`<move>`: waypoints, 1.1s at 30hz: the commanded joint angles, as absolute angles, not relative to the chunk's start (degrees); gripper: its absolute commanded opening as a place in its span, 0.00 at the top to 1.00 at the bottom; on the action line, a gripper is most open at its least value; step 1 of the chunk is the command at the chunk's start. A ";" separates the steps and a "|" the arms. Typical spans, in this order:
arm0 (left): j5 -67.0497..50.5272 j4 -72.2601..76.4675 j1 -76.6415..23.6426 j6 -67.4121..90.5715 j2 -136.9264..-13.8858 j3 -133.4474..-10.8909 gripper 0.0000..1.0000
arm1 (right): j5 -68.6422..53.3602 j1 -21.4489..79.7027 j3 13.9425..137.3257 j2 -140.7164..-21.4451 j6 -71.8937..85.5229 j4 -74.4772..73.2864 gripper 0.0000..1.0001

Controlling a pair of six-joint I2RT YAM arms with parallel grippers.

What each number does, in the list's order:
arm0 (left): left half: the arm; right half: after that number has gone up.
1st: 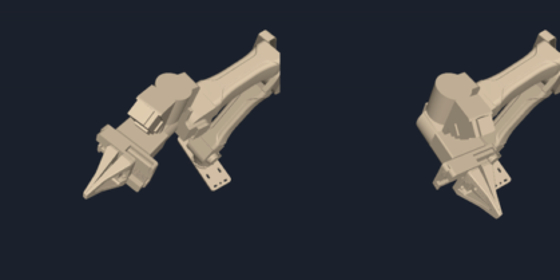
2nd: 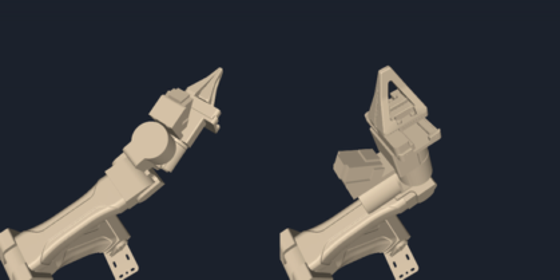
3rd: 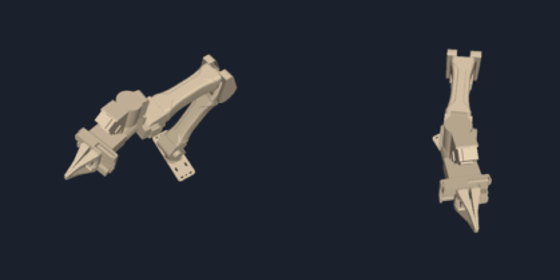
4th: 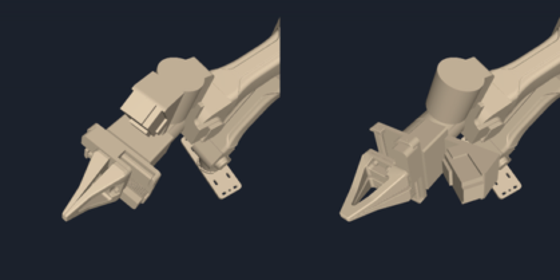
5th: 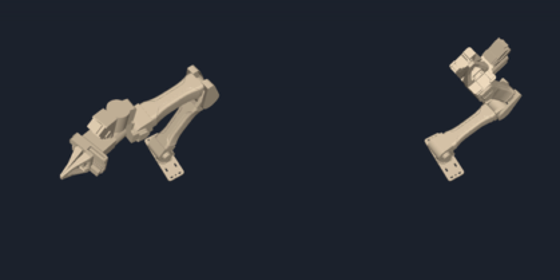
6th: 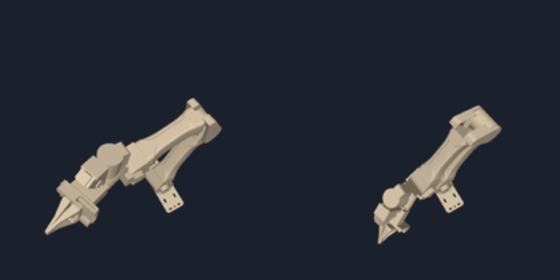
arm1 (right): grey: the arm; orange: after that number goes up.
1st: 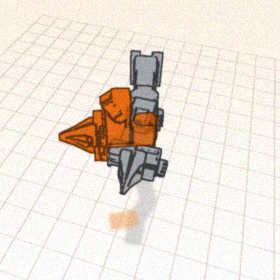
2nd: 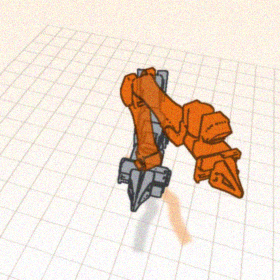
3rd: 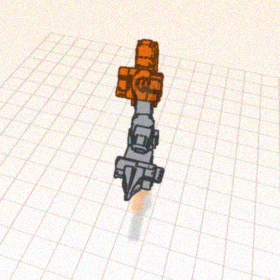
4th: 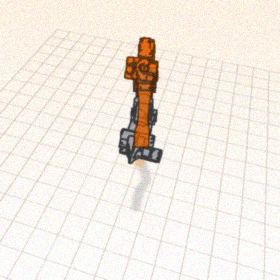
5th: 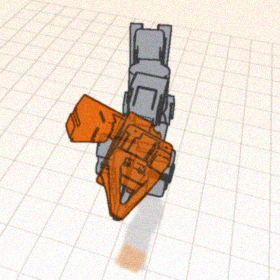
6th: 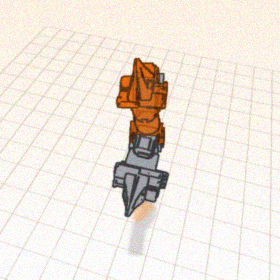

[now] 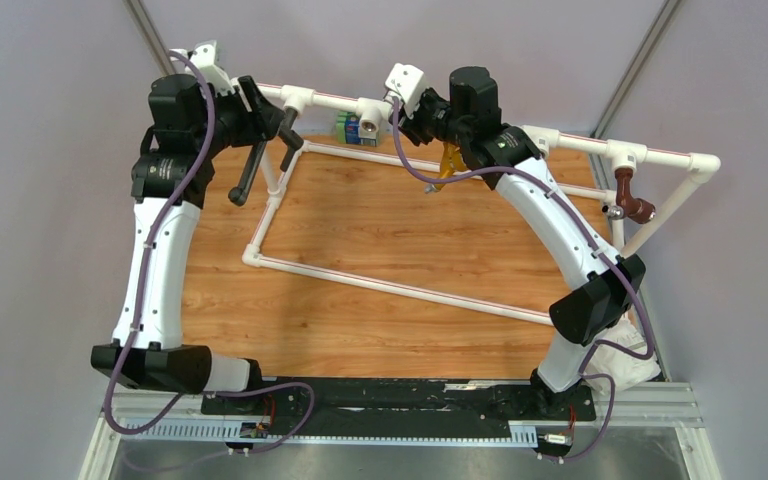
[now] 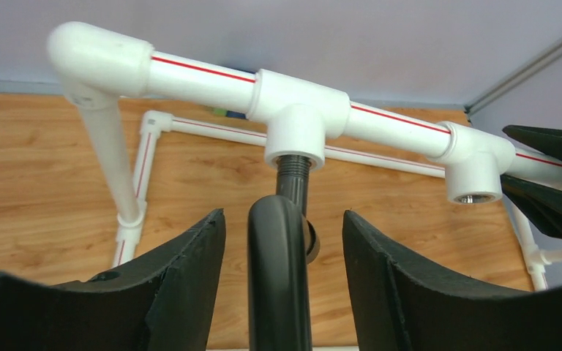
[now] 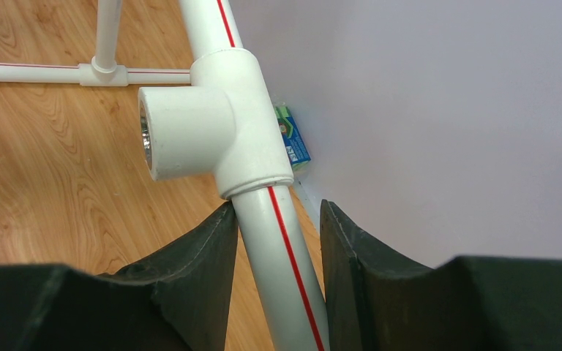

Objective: Install the water faucets

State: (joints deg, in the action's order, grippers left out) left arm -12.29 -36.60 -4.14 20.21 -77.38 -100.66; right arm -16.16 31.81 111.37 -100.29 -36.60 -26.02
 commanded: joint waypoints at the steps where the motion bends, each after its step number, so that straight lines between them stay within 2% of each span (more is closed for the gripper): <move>1: -19.85 -33.31 -3.96 22.06 -80.14 -103.88 0.37 | -21.53 34.89 109.25 -100.28 -31.02 -32.70 1.00; 4: -21.44 -35.06 -4.04 21.54 -82.09 -106.25 0.58 | -21.27 34.89 109.25 -100.28 -31.11 -32.78 1.00; 6: -21.97 -35.42 -4.65 20.31 -82.70 -106.70 0.62 | -21.27 34.80 109.25 -100.37 -31.11 -32.78 1.00; 7: -21.45 -35.42 -5.01 18.39 -82.62 -106.87 0.71 | -21.36 34.80 109.25 -100.46 -31.20 -32.70 1.00; 9: -19.61 -35.77 -7.11 14.27 -82.27 -107.14 0.82 | -21.36 34.80 109.34 -100.63 -31.11 -32.78 1.00; 11: -17.68 -37.43 -10.53 9.79 -82.26 -107.84 0.87 | -21.45 34.80 109.42 -100.81 -31.03 -32.78 1.00; 14: -14.69 -40.24 -13.61 4.76 -83.32 -109.86 0.88 | -21.53 34.80 109.42 -100.81 -31.03 -32.78 1.00; 20: -8.09 -44.12 -20.21 -5.70 -85.25 -111.97 0.86 | -21.53 34.81 109.34 -100.81 -30.94 -32.78 1.00; 22: -7.04 -45.00 -22.40 -7.37 -86.13 -112.85 0.80 | -21.53 34.89 109.42 -100.90 -31.02 -32.78 1.00; 26: -7.03 -46.49 -25.57 -7.92 -87.80 -114.43 0.61 | -21.53 34.80 109.42 -100.99 -30.94 -32.70 1.00; 33: -10.28 -45.88 -27.95 -4.58 -88.42 -114.35 0.46 | -21.53 34.80 109.60 -101.16 -30.94 -32.61 1.00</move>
